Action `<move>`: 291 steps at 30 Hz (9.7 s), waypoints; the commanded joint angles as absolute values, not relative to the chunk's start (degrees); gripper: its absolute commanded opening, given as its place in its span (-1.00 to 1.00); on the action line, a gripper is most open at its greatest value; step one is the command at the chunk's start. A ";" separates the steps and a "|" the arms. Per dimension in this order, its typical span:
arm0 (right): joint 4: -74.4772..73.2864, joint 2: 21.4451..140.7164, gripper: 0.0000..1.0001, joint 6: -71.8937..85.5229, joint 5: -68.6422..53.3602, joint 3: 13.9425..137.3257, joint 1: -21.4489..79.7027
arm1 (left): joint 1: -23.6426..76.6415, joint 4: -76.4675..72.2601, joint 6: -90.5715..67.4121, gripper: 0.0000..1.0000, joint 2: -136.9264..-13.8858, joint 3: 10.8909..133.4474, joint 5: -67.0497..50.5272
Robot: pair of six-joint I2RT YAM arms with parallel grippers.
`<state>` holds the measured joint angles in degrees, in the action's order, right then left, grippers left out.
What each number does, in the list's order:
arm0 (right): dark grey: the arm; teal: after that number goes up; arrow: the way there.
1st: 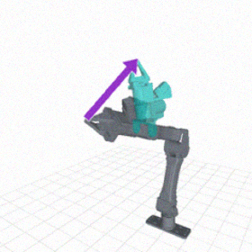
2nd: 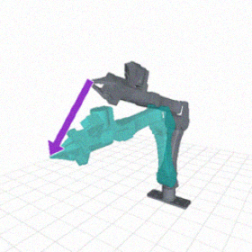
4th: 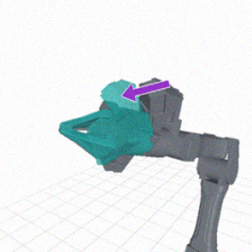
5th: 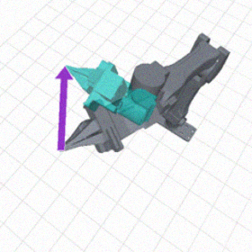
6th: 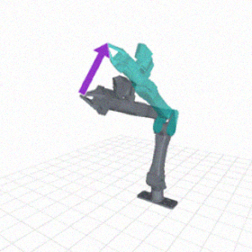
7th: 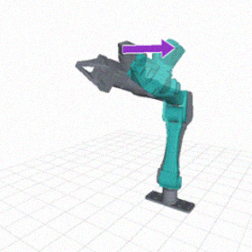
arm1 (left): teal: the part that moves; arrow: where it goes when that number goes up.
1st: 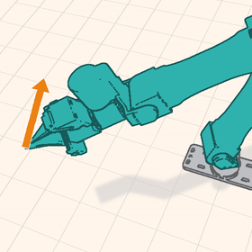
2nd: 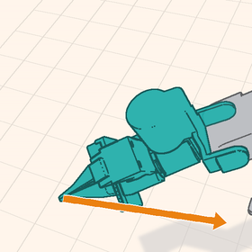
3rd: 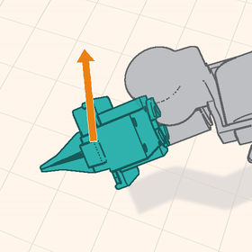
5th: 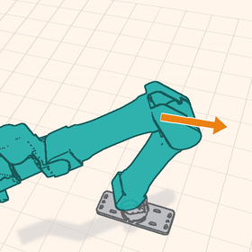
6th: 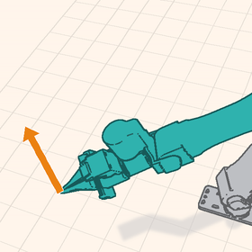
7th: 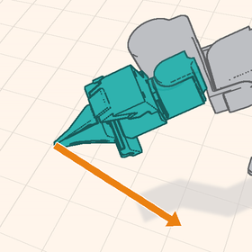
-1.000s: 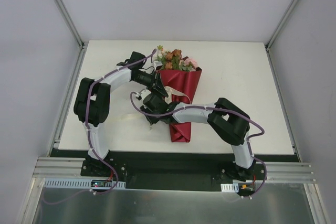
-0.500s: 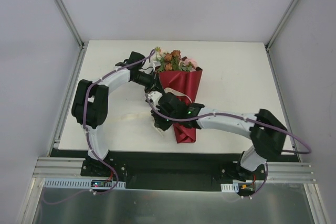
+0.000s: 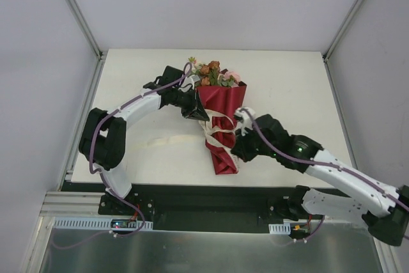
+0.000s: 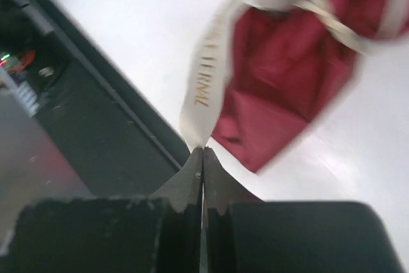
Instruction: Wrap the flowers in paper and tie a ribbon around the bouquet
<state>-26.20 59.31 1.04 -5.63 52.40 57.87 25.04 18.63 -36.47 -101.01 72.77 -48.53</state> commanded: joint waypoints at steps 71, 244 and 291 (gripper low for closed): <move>-3.62 77.78 -0.01 -26.63 -14.85 46.50 35.51 | 29.36 -5.80 -47.11 -1.00 -85.17 56.60 -40.43; 6.07 82.08 0.36 77.69 -26.01 40.08 27.24 | 37.53 5.89 -13.10 -1.00 -97.21 65.56 -44.03; 25.58 86.22 -0.99 73.39 -23.38 33.49 28.39 | 35.07 13.18 -14.86 -0.56 -96.32 74.70 -38.51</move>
<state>20.84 88.23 75.24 -24.60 33.78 28.34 35.00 11.03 -17.02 -94.06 71.11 -41.08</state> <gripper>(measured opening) 0.009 0.254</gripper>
